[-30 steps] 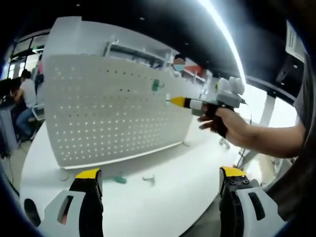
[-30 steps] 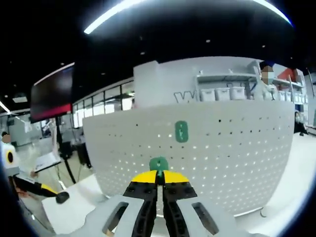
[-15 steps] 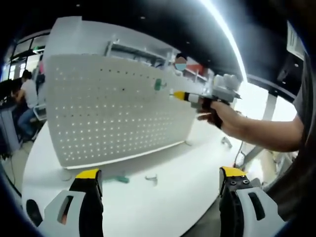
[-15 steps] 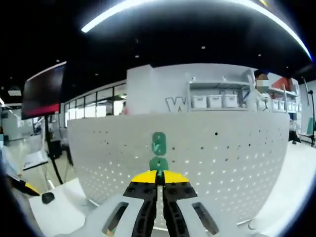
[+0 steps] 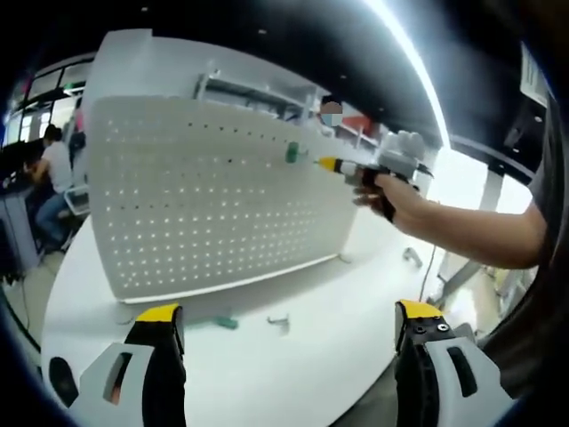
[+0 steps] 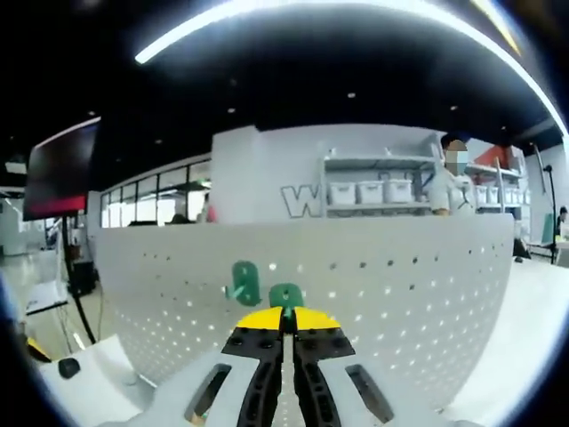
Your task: Insert the hook assembly into the mounting plate slot until the hook locks in place.
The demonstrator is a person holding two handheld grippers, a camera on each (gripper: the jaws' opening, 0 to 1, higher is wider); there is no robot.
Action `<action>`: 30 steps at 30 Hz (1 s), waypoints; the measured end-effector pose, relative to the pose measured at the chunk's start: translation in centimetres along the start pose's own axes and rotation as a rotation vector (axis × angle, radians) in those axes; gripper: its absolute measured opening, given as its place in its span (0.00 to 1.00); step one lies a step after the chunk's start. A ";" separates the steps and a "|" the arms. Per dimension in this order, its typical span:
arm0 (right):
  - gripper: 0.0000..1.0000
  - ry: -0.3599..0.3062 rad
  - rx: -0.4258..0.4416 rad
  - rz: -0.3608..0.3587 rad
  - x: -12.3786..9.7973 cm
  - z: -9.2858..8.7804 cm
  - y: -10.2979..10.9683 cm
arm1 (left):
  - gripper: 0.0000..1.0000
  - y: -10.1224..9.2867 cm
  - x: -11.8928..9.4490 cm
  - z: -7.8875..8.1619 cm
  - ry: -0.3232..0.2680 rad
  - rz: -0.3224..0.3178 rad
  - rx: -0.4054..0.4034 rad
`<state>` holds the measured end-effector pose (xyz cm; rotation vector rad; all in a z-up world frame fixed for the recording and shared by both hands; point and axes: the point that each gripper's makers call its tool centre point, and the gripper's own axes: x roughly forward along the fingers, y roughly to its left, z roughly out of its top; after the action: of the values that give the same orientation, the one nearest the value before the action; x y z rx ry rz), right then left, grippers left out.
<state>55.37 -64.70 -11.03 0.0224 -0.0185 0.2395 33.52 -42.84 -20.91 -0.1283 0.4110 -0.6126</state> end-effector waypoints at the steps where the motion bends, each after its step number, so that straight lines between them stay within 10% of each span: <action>1: 0.00 -0.001 0.000 -0.003 0.1 0.1 -0.1 | 1.00 0.0 0.0 0.0 0.001 0.001 -0.001; 30: 0.00 -0.081 0.024 -0.051 1.8 1.4 -1.1 | 1.00 0.5 0.1 -0.1 0.006 0.007 -0.016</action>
<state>57.36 -65.41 -9.63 0.0562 -0.0953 0.1877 33.79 -42.49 -21.15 -0.1402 0.4220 -0.6025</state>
